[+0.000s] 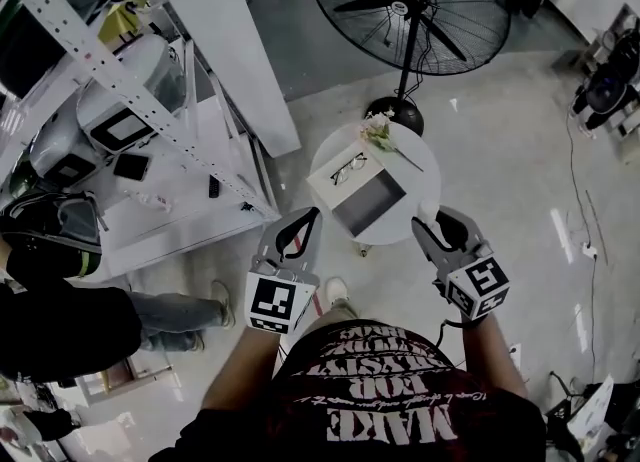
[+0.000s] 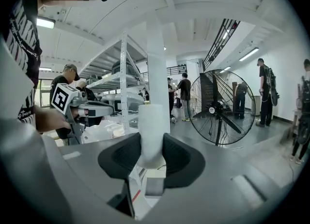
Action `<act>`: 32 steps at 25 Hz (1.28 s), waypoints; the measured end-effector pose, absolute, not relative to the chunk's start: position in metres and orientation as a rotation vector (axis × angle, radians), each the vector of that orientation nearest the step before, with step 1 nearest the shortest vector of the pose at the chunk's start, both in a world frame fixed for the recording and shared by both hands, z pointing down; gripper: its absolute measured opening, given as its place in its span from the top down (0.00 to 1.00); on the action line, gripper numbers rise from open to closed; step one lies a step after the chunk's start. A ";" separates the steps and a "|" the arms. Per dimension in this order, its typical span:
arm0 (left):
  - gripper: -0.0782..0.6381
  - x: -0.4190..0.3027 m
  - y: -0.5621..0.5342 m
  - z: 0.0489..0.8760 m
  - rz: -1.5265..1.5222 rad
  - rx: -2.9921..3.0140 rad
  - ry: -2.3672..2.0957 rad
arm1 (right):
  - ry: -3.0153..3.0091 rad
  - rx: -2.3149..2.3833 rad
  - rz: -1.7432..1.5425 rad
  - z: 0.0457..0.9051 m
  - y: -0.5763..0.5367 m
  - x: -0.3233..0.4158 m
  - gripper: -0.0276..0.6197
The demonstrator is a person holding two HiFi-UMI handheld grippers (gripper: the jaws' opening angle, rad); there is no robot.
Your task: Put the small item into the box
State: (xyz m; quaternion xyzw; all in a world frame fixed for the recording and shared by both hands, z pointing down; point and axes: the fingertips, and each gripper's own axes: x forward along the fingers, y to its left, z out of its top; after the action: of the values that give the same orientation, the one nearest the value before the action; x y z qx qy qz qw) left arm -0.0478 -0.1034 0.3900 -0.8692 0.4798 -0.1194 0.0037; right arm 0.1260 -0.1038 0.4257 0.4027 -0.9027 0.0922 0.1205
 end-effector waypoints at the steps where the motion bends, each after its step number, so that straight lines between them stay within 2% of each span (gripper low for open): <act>1: 0.89 -0.051 -0.110 0.389 -0.372 -2.726 1.498 | -2.636 1.176 0.270 0.425 -0.109 0.122 0.71; 18: 0.89 -0.089 -0.200 0.396 -0.335 -2.810 1.339 | -2.552 1.287 0.280 0.425 -0.176 0.079 0.71; 32: 0.89 -0.067 -0.214 0.414 -0.321 -2.895 1.245 | -2.492 1.272 0.383 0.445 -0.178 0.077 0.71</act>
State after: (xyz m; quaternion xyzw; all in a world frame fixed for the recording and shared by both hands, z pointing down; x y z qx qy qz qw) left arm -0.0671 -0.2136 0.4139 -0.9139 0.3930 -0.1014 -0.0132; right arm 0.0773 -0.1784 0.4454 0.4448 -0.8714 0.1339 0.1580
